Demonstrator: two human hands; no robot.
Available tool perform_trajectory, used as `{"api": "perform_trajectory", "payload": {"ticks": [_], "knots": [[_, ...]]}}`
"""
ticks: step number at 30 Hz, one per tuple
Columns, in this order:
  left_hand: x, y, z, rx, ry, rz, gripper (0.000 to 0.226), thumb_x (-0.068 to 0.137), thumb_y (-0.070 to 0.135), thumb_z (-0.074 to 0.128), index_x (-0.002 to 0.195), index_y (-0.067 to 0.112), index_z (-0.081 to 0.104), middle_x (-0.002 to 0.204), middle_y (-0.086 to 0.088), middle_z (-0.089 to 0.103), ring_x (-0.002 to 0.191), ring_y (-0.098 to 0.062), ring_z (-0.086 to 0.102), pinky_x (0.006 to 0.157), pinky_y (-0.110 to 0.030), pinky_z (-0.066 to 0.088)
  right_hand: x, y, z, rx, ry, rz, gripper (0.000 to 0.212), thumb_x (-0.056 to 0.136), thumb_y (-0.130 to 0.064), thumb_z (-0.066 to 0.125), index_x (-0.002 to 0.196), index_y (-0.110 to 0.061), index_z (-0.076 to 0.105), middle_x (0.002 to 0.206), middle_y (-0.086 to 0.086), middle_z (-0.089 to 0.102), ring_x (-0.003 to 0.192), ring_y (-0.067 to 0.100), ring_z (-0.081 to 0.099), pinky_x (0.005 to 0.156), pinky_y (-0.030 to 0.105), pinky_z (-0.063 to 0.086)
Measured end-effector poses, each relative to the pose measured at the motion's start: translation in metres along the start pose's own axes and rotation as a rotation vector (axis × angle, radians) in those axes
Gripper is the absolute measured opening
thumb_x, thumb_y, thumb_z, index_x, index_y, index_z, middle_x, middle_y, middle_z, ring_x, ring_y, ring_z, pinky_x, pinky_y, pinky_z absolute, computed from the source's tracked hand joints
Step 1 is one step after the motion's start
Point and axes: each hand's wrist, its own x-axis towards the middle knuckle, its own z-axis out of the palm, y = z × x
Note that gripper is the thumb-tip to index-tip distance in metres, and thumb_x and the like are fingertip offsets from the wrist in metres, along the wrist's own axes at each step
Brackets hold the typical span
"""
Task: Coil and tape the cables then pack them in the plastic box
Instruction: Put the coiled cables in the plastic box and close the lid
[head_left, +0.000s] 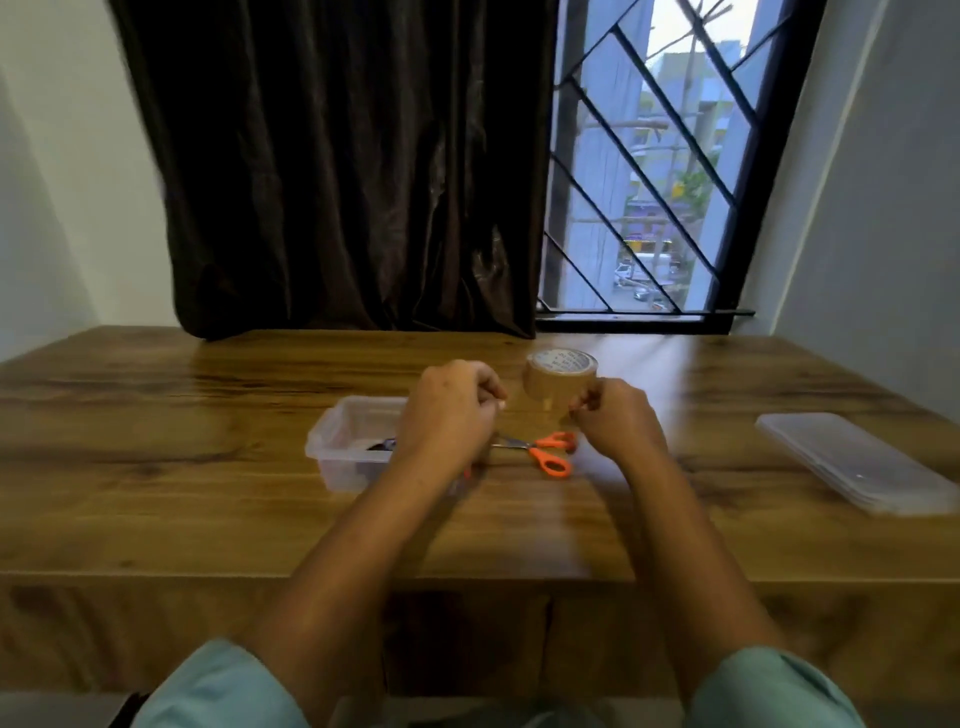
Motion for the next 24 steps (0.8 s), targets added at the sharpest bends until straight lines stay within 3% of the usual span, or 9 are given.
{"api": "perform_trajectory", "payload": {"ticks": [3, 5, 8, 13, 18, 22, 24], "knots": [[-0.001, 0.032, 0.032, -0.122, -0.132, 0.035, 0.014, 0.078, 0.011, 0.065, 0.075, 0.024, 0.070, 0.063, 0.009, 0.062, 0.066, -0.009, 0.063, 0.058, -0.017, 0.048, 0.005, 0.039, -0.025, -0.182, 0.105, 0.097, 0.019, 0.084, -0.019, 0.060, 0.101, -0.022, 0.067, 0.117, 0.008, 0.064, 0.111, 0.031, 0.056, 0.094, 0.038, 0.046], [0.000, 0.051, 0.058, -0.182, -0.220, 0.057, 0.015, 0.078, 0.010, 0.064, 0.075, 0.022, 0.071, 0.061, 0.006, 0.062, 0.057, -0.003, 0.057, 0.047, -0.004, 0.035, 0.005, 0.068, -0.048, -0.333, 0.185, 0.205, 0.028, 0.086, -0.021, 0.059, 0.113, -0.020, 0.064, 0.125, 0.010, 0.058, 0.118, 0.033, 0.050, 0.096, 0.041, 0.041], [-0.001, 0.078, 0.095, -0.248, -0.372, 0.074, 0.013, 0.079, 0.008, 0.064, 0.078, 0.018, 0.072, 0.067, -0.001, 0.067, 0.063, -0.006, 0.055, 0.053, -0.011, 0.036, 0.000, 0.115, -0.084, -0.429, 0.213, 0.400, 0.040, 0.089, -0.026, 0.053, 0.128, -0.018, 0.054, 0.136, 0.013, 0.047, 0.127, 0.036, 0.039, 0.102, 0.049, 0.032], [0.000, 0.109, 0.143, -0.345, -0.475, 0.013, 0.025, 0.075, 0.004, 0.063, 0.061, 0.024, 0.065, 0.082, -0.006, 0.071, 0.079, -0.018, 0.064, 0.068, -0.023, 0.047, -0.011, 0.174, -0.130, -0.336, 0.130, 0.509, 0.090, 0.066, -0.072, 0.061, 0.140, -0.028, 0.036, 0.144, 0.014, 0.037, 0.132, 0.039, 0.034, 0.107, 0.051, 0.028], [0.006, 0.124, 0.172, -0.393, -0.508, -0.060, 0.027, 0.076, 0.006, 0.067, 0.057, 0.025, 0.065, 0.078, 0.000, 0.067, 0.076, -0.018, 0.060, 0.065, -0.023, 0.042, -0.006, 0.197, -0.143, -0.307, 0.019, 0.512, 0.102, 0.061, -0.074, 0.065, 0.145, -0.030, 0.027, 0.146, 0.013, 0.039, 0.134, 0.038, 0.035, 0.107, 0.049, 0.030], [0.008, 0.121, 0.182, -0.436, -0.509, -0.125, 0.012, 0.080, 0.014, 0.068, 0.078, 0.026, 0.067, 0.093, -0.004, 0.068, 0.082, -0.018, 0.061, 0.069, -0.026, 0.048, -0.007, 0.194, -0.136, -0.335, 0.077, 0.469, 0.101, 0.057, -0.073, 0.063, 0.141, -0.026, 0.033, 0.141, 0.016, 0.043, 0.129, 0.037, 0.039, 0.102, 0.045, 0.035], [0.010, 0.117, 0.180, -0.446, -0.484, -0.132, 0.019, 0.083, 0.022, 0.067, 0.102, 0.020, 0.066, 0.105, -0.006, 0.066, 0.095, -0.022, 0.061, 0.086, -0.036, 0.052, -0.009, 0.186, -0.130, -0.322, 0.076, 0.425, 0.102, 0.054, -0.073, 0.065, 0.139, -0.024, 0.035, 0.138, 0.016, 0.044, 0.128, 0.037, 0.040, 0.101, 0.046, 0.036]]}}
